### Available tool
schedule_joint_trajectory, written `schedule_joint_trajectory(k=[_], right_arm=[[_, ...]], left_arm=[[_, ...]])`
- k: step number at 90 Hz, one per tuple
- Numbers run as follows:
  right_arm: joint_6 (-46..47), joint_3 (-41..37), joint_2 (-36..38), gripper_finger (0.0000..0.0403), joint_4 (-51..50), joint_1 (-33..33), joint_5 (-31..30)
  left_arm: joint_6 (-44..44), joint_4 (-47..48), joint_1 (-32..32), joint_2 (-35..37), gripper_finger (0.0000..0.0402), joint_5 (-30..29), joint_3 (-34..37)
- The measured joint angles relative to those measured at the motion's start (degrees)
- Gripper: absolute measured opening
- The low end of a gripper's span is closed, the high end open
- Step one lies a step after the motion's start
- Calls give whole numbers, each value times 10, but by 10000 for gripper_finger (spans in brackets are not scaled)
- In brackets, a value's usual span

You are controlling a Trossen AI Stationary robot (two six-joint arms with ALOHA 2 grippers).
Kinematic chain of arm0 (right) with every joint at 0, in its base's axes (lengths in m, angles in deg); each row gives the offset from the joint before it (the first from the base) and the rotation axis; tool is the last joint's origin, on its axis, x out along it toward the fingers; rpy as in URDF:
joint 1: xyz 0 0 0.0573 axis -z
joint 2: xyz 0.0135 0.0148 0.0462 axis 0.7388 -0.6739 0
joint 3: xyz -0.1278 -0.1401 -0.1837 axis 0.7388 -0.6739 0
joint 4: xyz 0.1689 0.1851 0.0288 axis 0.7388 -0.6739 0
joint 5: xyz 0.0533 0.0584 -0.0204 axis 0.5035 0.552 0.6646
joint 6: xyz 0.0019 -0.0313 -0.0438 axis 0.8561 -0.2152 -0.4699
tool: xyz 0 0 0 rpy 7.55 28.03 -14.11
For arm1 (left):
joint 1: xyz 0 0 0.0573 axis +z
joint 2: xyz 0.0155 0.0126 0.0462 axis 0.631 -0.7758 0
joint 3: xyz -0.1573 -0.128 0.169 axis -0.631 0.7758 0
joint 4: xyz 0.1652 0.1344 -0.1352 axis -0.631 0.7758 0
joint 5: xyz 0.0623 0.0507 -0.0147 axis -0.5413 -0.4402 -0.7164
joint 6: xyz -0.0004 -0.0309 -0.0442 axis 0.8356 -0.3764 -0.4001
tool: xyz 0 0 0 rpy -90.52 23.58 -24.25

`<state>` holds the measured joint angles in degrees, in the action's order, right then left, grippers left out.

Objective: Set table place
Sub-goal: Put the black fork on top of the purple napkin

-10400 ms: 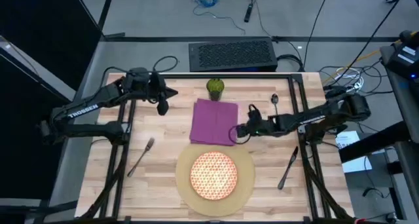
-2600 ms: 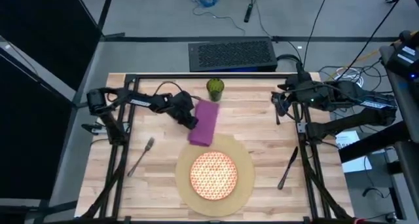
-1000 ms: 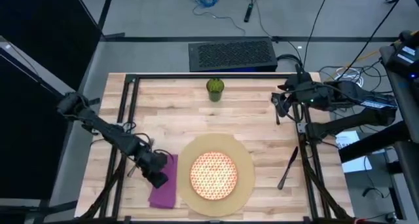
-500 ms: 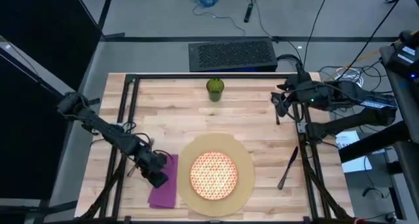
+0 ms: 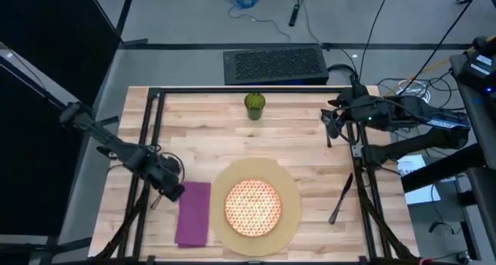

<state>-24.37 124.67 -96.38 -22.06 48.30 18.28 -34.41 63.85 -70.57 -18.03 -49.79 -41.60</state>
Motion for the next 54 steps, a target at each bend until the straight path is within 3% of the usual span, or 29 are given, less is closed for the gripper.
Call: schedule_joint_trajectory(k=[12, 54], right_arm=[[0, 0, 0, 167, 0, 0, 1], [2, 0, 0, 167, 0, 0, 12]], left_arm=[[12, -24, 0, -14, 144, -35, 14], [27, -40, 31, -116, 144, -25, 19]])
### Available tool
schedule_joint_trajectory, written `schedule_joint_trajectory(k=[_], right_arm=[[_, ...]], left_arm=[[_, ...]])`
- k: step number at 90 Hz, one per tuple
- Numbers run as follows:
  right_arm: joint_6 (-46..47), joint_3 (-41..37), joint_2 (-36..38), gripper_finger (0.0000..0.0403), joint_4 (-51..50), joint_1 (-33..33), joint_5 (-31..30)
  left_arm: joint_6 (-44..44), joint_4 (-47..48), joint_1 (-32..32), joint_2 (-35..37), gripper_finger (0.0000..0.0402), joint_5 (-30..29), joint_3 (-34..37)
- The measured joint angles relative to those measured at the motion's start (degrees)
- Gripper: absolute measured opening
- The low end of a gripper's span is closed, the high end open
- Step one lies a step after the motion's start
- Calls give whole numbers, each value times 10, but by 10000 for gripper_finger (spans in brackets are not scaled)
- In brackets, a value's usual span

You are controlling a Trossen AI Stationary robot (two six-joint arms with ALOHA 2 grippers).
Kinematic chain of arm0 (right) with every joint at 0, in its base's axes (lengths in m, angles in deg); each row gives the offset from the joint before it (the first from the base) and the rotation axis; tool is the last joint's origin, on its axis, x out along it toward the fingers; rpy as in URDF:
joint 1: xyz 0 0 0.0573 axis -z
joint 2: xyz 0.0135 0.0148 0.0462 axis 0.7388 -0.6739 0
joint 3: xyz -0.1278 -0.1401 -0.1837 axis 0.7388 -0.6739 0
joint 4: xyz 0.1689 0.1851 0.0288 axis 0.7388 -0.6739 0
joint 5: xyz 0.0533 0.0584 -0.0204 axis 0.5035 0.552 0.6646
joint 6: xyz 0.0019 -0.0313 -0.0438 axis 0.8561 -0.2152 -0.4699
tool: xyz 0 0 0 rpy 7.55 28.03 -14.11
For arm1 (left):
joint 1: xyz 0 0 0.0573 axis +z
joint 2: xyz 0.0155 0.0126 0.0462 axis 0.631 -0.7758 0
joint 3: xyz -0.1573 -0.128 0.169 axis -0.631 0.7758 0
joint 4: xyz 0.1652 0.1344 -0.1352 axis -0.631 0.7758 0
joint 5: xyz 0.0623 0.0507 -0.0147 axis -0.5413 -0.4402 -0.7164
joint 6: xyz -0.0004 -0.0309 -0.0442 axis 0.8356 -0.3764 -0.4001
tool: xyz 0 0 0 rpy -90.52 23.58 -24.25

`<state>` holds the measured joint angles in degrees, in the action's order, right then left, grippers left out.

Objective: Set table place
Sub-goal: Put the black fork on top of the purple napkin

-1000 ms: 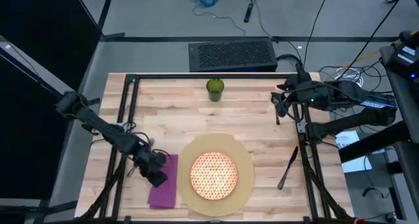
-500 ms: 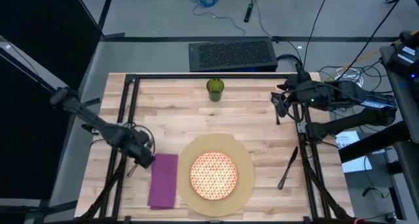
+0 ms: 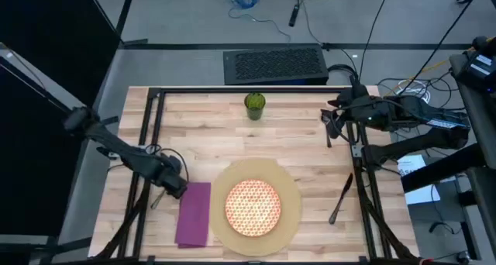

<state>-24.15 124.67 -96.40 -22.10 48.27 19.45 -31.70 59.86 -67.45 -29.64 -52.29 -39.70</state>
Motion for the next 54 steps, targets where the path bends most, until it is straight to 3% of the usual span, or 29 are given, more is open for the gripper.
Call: schedule_joint_trajectory(k=[54], right_arm=[[-4, 0, 0, 167, -3, 0, 18]], left_arm=[[1, -80, 4, -23, 129, 24, 48]])
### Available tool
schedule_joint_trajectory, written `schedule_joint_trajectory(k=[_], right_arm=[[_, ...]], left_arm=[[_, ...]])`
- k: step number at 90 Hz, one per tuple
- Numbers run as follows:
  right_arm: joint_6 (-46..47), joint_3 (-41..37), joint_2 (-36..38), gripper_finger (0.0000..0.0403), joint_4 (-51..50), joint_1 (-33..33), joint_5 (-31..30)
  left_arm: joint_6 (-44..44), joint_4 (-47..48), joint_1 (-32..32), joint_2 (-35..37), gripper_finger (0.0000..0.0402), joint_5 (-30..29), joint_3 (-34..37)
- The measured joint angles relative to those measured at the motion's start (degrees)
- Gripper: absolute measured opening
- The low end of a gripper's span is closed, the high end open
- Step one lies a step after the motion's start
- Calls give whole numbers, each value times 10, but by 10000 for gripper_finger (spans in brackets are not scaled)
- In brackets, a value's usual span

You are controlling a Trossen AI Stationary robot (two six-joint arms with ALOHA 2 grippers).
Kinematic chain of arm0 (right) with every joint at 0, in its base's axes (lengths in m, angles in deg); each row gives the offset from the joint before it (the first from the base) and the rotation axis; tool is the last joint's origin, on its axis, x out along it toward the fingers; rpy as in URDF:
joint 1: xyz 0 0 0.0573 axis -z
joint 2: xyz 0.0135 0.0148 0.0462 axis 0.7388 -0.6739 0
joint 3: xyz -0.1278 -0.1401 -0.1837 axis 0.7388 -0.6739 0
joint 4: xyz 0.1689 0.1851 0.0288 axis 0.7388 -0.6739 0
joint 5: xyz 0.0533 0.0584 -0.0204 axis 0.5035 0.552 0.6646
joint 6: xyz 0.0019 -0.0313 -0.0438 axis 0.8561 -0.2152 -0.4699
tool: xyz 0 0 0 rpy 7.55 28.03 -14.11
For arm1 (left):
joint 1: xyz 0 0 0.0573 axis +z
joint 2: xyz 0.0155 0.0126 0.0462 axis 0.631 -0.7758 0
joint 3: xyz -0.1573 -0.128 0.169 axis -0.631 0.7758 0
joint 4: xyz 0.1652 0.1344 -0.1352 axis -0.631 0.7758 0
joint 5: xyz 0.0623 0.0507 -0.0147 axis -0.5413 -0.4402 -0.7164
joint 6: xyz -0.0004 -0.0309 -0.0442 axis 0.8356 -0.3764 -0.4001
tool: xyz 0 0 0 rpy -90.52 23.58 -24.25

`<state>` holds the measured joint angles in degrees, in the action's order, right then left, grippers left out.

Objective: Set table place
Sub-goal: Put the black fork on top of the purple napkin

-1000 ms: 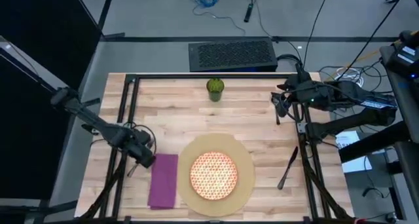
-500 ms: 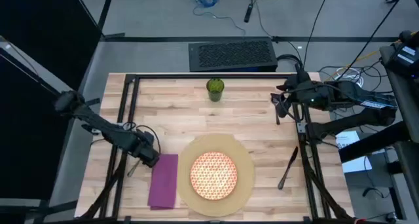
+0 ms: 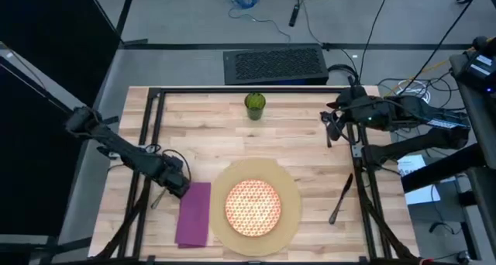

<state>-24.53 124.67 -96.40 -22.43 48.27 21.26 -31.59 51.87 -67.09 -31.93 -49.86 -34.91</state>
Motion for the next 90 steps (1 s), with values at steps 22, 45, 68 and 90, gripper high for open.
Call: schedule_joint_trajectory(k=[22, 45, 68, 90], right_arm=[[1, 0, 0, 167, 0, 0, -1], [2, 0, 0, 167, 3, 0, -1], [0, 0, 0, 166, 3, 0, -1], [-22, 0, 0, 166, -7, 0, 4]], left_arm=[[36, -8, 0, 5, 19, 16, -1], [66, 54, 3, 5, 2, 19, -67], [28, 49, 6, 25, 1, 34, -155], [-143, -53, -17, 25, 0, -18, -203]])
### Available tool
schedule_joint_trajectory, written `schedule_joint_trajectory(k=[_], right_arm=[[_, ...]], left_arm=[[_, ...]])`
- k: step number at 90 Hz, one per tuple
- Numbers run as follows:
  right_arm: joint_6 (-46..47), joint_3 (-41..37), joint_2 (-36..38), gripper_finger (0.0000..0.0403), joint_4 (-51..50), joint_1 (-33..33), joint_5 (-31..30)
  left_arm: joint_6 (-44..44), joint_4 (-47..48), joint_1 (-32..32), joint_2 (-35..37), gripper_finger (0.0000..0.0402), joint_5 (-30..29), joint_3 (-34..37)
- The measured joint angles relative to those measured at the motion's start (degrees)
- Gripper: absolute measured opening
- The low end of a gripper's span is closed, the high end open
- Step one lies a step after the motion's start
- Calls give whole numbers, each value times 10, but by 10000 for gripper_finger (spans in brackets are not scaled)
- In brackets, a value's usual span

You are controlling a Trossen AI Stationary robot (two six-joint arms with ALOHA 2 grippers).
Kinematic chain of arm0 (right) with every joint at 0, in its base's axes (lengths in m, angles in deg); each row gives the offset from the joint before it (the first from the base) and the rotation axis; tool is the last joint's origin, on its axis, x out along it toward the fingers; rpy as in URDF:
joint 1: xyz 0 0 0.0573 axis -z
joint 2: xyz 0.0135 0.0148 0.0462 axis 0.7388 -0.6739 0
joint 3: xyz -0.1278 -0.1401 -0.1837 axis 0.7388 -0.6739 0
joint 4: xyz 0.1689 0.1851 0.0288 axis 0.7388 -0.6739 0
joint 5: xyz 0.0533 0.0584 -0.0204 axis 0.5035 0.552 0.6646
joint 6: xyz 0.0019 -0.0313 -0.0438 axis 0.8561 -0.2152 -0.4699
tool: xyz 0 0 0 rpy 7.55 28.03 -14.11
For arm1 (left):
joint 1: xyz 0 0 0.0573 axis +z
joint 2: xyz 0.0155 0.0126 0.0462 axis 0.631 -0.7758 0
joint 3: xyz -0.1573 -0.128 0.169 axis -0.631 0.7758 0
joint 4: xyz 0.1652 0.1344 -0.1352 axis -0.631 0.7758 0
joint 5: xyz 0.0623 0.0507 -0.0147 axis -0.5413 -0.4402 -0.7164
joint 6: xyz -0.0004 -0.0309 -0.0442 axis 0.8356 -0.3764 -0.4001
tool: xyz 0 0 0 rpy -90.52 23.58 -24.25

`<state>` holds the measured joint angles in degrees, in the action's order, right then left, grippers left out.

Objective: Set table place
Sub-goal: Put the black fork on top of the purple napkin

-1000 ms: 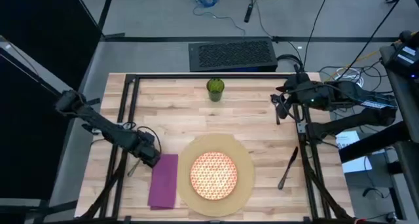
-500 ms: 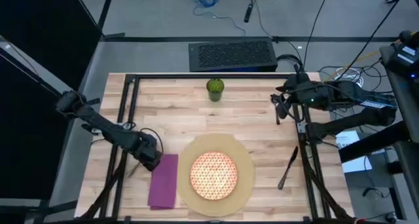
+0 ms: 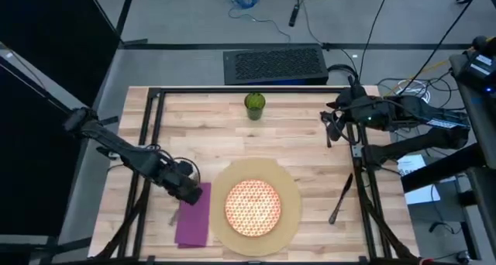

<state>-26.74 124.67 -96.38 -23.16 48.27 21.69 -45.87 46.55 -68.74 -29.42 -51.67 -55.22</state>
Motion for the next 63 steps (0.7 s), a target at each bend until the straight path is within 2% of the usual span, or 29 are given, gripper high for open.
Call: schedule_joint_trajectory(k=[12, 30, 51, 63], right_arm=[[-12, 0, 0, 167, -30, 0, 27], [-27, -23, 11, 166, -77, -17, 25], [-36, -39, 48, 166, -88, -44, 27], [-37, -39, 71, 166, -93, -55, 39]], left_arm=[[-118, -44, -33, -24, 0, -43, 0], [-262, -78, -79, -94, 0, -81, 0], [-278, -70, -78, -162, 0, -82, 0], [-277, -65, -78, -185, 0, -54, 0]])
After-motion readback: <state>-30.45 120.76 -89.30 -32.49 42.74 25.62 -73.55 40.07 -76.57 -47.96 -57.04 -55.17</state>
